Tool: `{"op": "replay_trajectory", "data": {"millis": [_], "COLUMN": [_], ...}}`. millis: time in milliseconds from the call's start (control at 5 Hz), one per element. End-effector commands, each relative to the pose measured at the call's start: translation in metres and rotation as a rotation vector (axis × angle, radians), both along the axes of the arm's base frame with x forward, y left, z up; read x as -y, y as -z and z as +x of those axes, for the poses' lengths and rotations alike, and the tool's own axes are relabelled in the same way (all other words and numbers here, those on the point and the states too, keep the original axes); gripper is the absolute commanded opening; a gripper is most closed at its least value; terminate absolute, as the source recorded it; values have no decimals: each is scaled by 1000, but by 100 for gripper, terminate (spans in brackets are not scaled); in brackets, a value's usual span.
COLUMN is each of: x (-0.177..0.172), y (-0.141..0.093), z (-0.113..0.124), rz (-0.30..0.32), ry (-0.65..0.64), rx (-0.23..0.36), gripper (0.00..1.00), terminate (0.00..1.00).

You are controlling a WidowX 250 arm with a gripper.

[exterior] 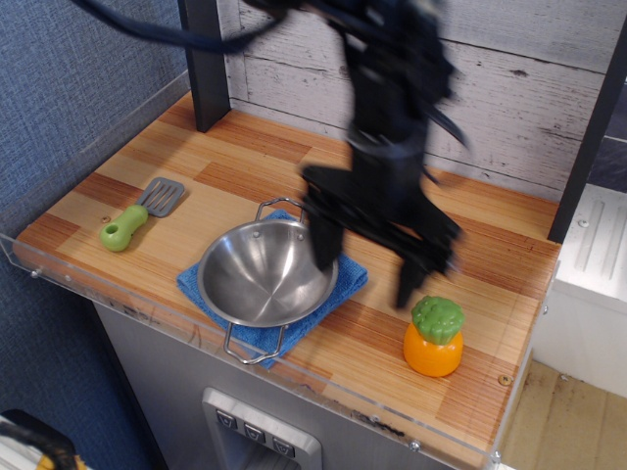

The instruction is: Put the salt shaker in the pot

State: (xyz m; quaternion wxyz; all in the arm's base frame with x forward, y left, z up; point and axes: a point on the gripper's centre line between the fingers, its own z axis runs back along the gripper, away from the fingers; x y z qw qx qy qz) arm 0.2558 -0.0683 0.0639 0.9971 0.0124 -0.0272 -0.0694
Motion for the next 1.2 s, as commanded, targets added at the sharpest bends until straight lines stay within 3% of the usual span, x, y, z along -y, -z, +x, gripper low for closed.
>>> {"op": "replay_trajectory", "data": {"millis": [0, 600, 800, 1000], "x": [41, 31, 28, 28], "y": [5, 33, 37, 26], "z": [1, 26, 27, 26], "rz": [25, -7, 7, -6], "ry": [13, -42, -38, -18], "rx": [197, 126, 112, 102], "gripper": [100, 100, 0, 0], "terminate": [0, 0, 0, 0]}}
